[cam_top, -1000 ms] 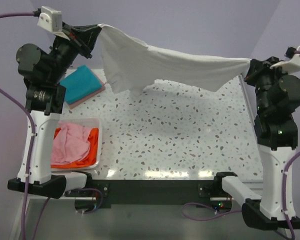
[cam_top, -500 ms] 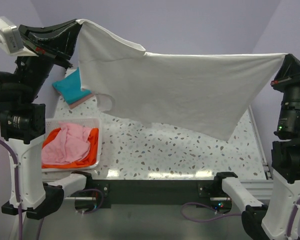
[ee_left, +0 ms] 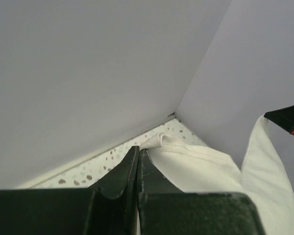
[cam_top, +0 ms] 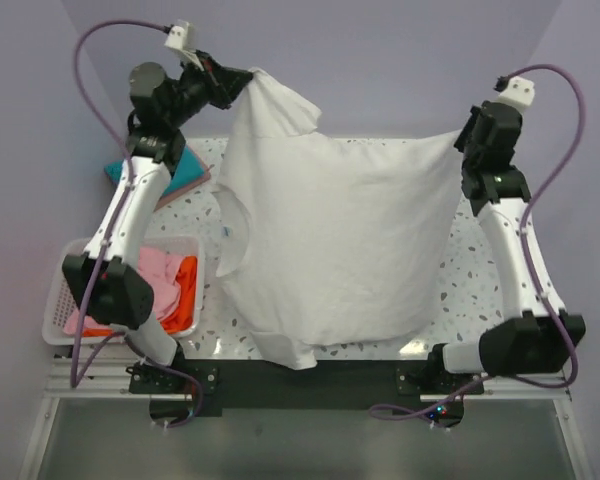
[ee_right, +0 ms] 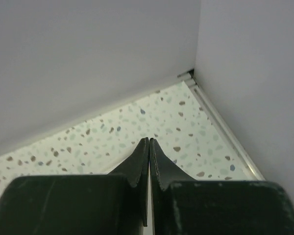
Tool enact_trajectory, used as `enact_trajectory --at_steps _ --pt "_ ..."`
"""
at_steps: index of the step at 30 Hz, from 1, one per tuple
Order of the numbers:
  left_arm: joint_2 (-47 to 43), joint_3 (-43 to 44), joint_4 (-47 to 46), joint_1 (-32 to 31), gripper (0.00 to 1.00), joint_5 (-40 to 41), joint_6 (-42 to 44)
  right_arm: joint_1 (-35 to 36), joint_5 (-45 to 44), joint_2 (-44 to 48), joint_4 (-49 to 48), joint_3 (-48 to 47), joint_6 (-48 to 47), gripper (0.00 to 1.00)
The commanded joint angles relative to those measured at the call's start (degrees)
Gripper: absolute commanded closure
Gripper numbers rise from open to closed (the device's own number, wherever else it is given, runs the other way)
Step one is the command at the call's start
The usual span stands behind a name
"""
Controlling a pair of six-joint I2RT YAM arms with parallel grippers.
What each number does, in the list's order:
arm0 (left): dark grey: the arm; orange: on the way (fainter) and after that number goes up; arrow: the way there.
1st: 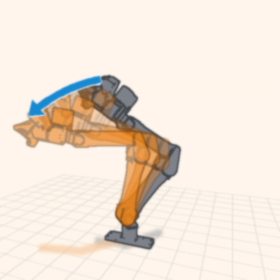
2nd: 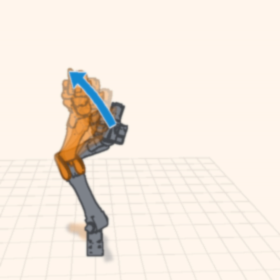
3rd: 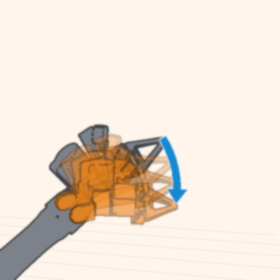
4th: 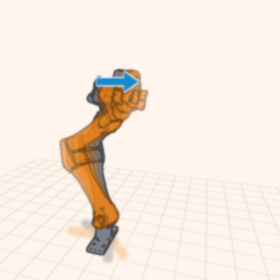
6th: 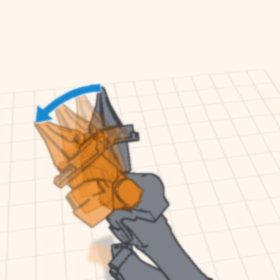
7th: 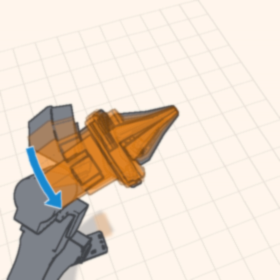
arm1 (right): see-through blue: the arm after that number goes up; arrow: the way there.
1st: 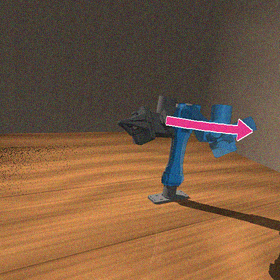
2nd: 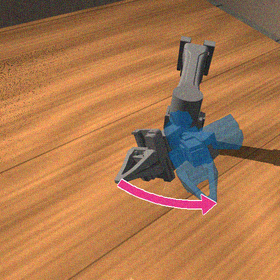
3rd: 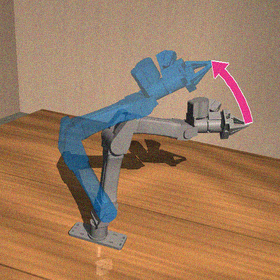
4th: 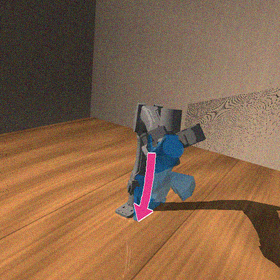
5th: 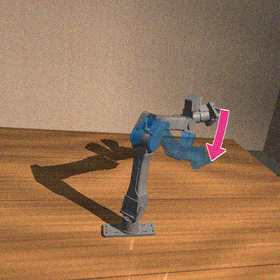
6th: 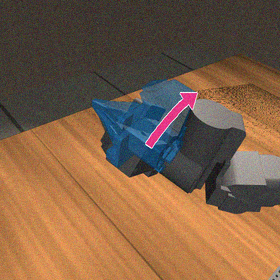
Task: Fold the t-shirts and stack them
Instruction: Flatten the tshirt out
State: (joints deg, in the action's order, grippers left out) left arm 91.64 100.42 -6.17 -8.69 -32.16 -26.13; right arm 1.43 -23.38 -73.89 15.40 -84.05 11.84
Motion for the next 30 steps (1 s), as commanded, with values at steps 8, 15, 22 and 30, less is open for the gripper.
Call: enact_trajectory --at_steps 8,15,22,30 --pt "26.83 6.79 -4.02 -0.01 0.18 6.76 -0.94 -0.64 -5.02 -24.71 -3.9 -8.22 1.17 0.38" --pt "21.76 0.84 1.59 -1.15 0.09 6.94 0.02 -0.64 -0.8 -21.22 -2.48 -3.24 1.96 0.07" --pt "11.73 -11.73 18.0 -4.49 0.09 13.7 0.56 -0.55 5.61 -10.06 1.56 10.64 4.95 0.07" --pt "5.22 -24.12 25.25 -8.27 0.07 18.88 1.61 0.41 14.05 -0.56 4.11 26.65 11.1 0.01"
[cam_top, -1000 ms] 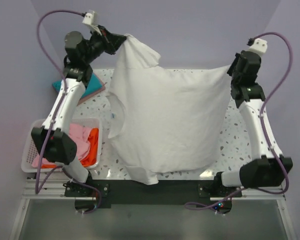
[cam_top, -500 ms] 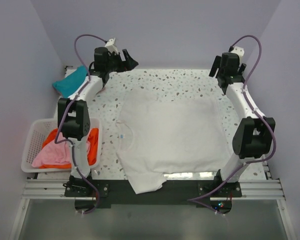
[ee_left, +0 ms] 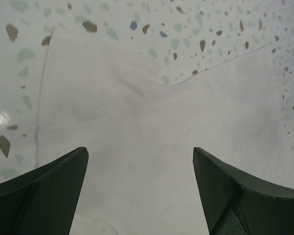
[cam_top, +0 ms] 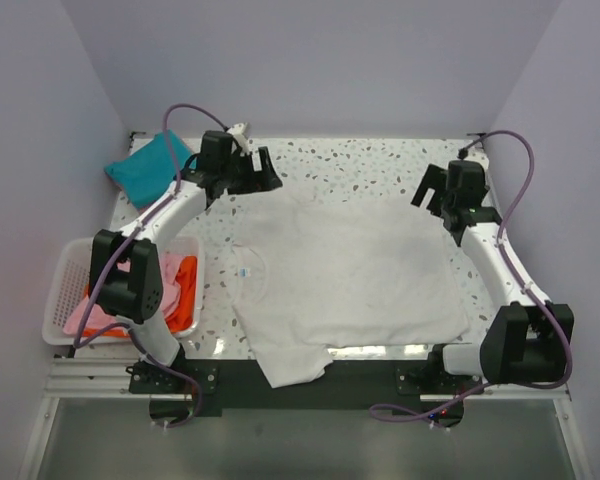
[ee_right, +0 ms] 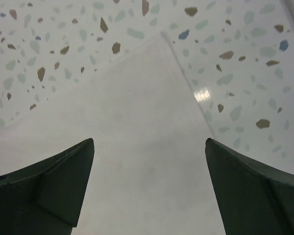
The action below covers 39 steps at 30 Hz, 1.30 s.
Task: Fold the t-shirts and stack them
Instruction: Flatten the tshirt out
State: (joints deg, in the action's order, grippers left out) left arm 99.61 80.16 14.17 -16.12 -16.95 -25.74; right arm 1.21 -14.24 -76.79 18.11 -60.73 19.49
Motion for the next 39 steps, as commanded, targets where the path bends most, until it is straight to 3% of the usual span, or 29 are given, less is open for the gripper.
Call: enact_trajectory --at_steps 1,11,17,39 --pt "-3.11 -5.79 4.99 -1.63 0.07 3.94 1.13 0.81 5.45 3.74 1.58 4.55 4.67 0.01" --pt "-1.53 -10.28 7.54 -6.03 0.06 5.53 -1.86 7.64 8.97 6.13 -0.53 17.75 12.85 0.01" --pt "-1.18 -14.24 5.51 -6.03 0.06 5.44 -2.91 12.76 6.86 2.01 -0.62 16.61 13.21 0.01" --pt "9.45 -12.76 2.17 -5.77 0.07 6.23 -0.72 13.38 -1.67 -5.38 -2.55 15.38 15.06 0.01"
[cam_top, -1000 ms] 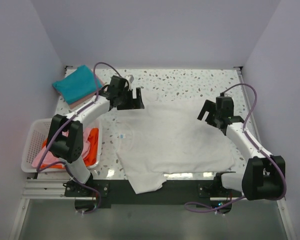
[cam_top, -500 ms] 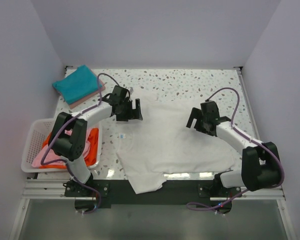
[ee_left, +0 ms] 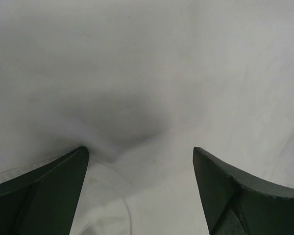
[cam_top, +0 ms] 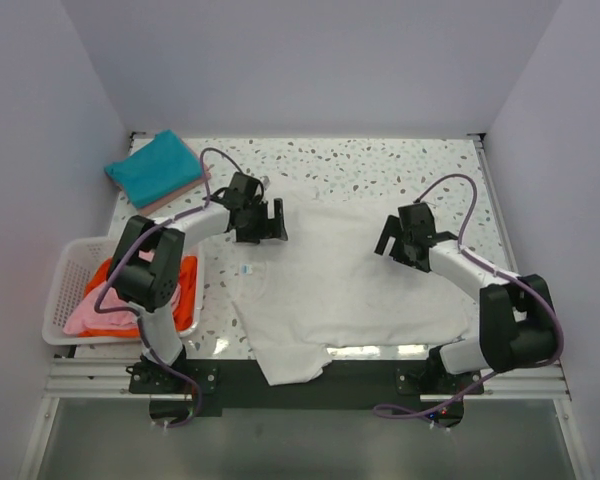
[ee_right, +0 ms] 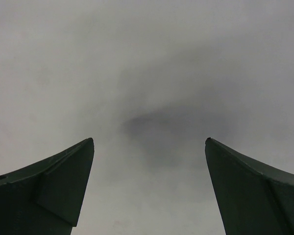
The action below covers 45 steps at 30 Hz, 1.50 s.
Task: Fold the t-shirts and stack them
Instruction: Flatten the tshirt out
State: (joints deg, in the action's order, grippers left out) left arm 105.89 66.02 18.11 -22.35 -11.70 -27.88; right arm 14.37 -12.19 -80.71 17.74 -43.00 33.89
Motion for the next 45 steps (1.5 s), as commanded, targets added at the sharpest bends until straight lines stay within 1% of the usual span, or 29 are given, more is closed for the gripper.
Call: enact_trajectory --at_steps 1,5,11,15,16,22,23,25,27,28,31,33,36,41,45 --pt "4.32 2.0 -1.67 0.46 0.07 0.98 1.6 0.31 -3.9 -2.08 -2.18 -3.04 0.56 0.01" --pt "8.1 6.04 -0.45 0.64 0.07 0.89 2.48 0.31 -4.34 -5.77 -1.92 -5.42 0.13 0.01" --pt "15.13 15.52 2.1 2.13 0.07 1.07 3.88 0.31 -5.65 -13.06 0.1 -11.22 0.21 0.01" --pt "20.57 21.77 3.42 3.19 0.07 0.89 4.94 0.22 -6.79 -18.07 2.3 -17.44 -0.14 0.01" --pt "21.55 23.18 3.95 3.36 0.07 0.81 5.81 0.13 -7.06 -20.52 2.74 -18.68 -0.14 0.01" --pt "30.33 37.41 6.76 4.15 0.07 0.63 10.03 -1.01 -7.5 -28.53 6.43 -29.76 -0.23 0.01" --pt "31.56 41.26 7.72 4.42 0.07 0.28 10.47 -1.27 -7.5 -30.8 6.96 -31.34 -0.14 0.01" --pt "34.9 46.53 8.26 4.68 0.07 -1.29 11.26 -1.97 -7.5 -33.97 8.28 -35.29 -0.05 0.02" --pt "37.27 49.37 7.82 5.12 0.07 -2.79 11.44 -2.5 -7.15 -35.83 9.33 -38.97 0.21 0.01" --pt "37.81 50.34 6.51 5.3 0.07 -4.97 11.53 -2.85 -7.15 -36.62 9.59 -40.22 0.13 0.01" --pt "38.08 51.14 3.61 6.44 0.08 -8.93 10.57 -3.21 -7.33 -39.87 11.44 -45.31 -0.75 0.01" --pt "37.47 51.05 2.9 6.97 0.08 -9.74 10.74 -3.29 -7.15 -41.45 12.49 -48.56 -1.72 0.01" --pt "35.02 50.26 1.06 7.14 0.08 -11.14 11.09 -3.21 -6.36 -42.08 12.76 -50.94 -2.69 0.01" --pt "27.9 44.83 -5.09 6.97 0.08 -13.87 9.51 -3.21 -5.31 -39.1 11.53 -50.51 -3.74 0.01" --pt "20.52 39.63 -7.74 6.62 0.08 -13.08 9.25 -3.21 -6.18 -34.0 11.18 -46.05 -3.04 0.01"
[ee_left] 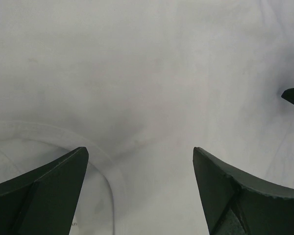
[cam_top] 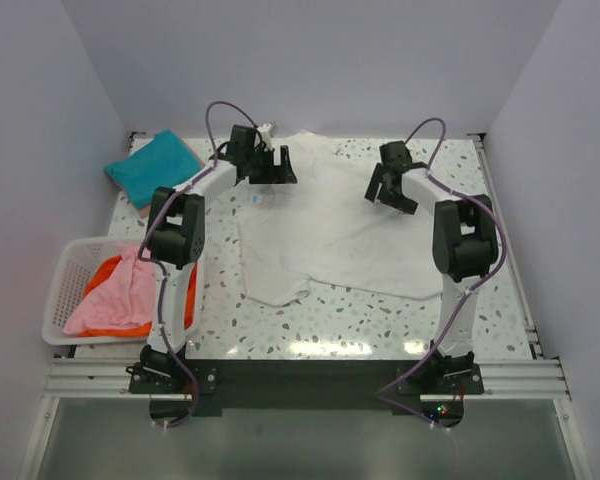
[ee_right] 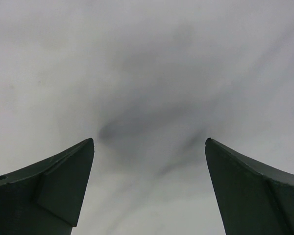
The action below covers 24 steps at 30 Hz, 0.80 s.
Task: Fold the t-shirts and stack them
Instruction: Flatten the tshirt out
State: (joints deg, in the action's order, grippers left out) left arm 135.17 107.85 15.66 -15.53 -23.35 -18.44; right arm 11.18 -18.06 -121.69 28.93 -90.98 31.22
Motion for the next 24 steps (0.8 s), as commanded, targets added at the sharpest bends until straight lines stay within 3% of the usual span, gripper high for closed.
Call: enact_trajectory --at_steps 1,7,17,24 --pt "-9.57 -2.99 -5.03 -0.2 0.08 -1.26 -0.63 -0.02 -0.48 8.3 0.08 2.9 -0.03 0.01" --pt "-16.16 -10.72 -1.95 -0.82 0.09 0.85 -0.9 -0.02 -0.57 17.79 0.96 13.62 2.61 0.01" --pt "-31.19 -36.55 -7.22 -2.39 0.09 5.07 -3.36 -1.77 -5.49 35.19 10.18 31.2 7.26 0.01" --pt "-29.89 -37.98 -9.6 -5.12 0.09 4.99 -5.29 -4.5 -3.91 43.2 14.49 40.17 10.08 0.01"
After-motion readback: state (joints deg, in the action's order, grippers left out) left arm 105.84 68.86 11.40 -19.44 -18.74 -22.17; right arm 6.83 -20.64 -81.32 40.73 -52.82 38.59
